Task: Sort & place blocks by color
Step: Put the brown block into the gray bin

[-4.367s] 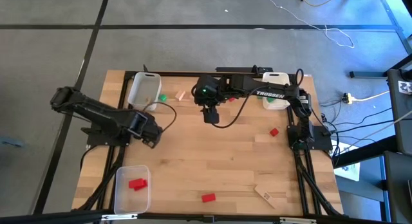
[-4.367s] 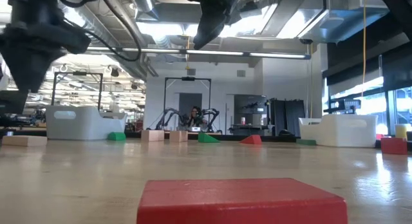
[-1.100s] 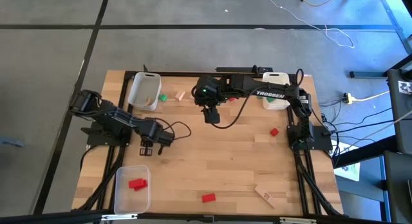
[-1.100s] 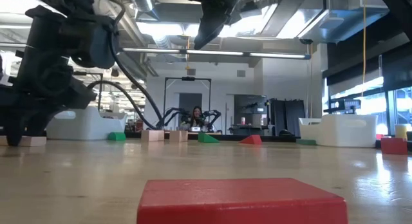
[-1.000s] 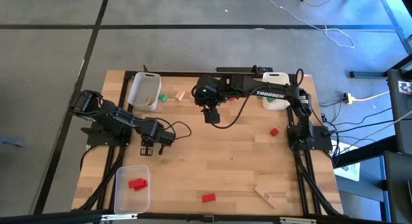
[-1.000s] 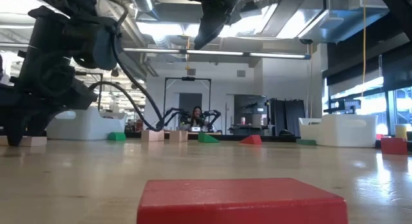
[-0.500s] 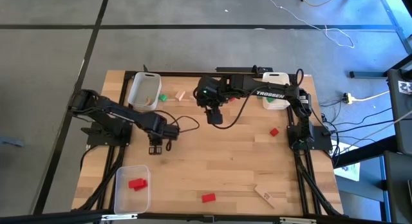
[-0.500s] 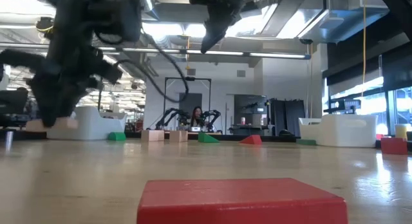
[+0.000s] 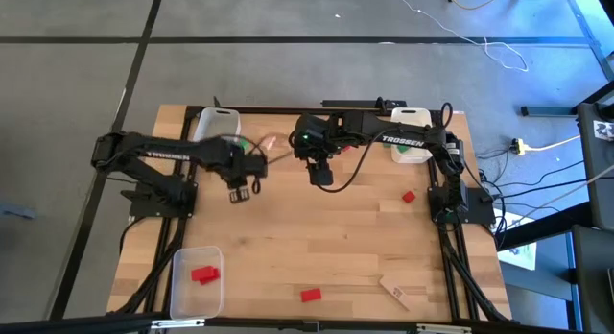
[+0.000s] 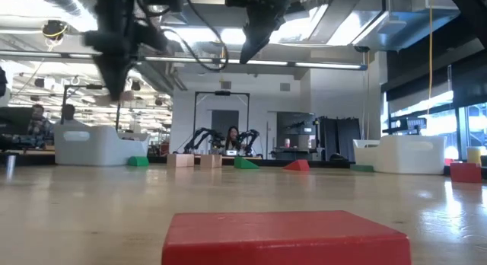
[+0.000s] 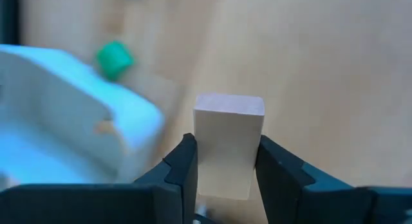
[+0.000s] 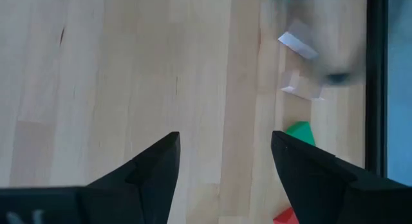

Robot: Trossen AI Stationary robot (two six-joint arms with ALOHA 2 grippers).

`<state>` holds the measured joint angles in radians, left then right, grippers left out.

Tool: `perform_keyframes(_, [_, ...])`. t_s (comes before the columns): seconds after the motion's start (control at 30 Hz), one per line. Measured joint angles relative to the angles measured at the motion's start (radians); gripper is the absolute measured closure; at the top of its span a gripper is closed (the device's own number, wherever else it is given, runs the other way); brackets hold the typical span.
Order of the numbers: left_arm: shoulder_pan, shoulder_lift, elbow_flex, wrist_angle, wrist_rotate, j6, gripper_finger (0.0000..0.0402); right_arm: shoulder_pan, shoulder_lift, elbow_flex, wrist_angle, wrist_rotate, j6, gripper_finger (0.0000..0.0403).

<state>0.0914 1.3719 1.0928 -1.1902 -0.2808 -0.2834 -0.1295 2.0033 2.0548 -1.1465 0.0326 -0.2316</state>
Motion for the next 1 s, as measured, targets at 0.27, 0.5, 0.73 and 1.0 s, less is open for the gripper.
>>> perform_keyframes(0.27, [0.229,0.000,0.096,-0.050,-0.068,-0.005,0.0287,0.000,0.000,0.000,0.000,0.000,0.014,0.0159])
perform_keyframes(0.5, [0.463,0.004,0.074,-0.043,-0.046,0.005,0.0287,0.000,0.000,0.000,0.000,0.001,0.014,0.0159])
perform_keyframes(0.73, [0.641,0.017,-0.039,0.090,-0.023,0.040,0.0287,0.000,0.000,0.000,0.001,0.002,0.014,0.0159])
perform_keyframes(1.0, [0.750,0.017,-0.188,0.220,0.076,0.051,0.0287,0.000,0.000,0.000,0.001,0.002,0.014,0.0159])
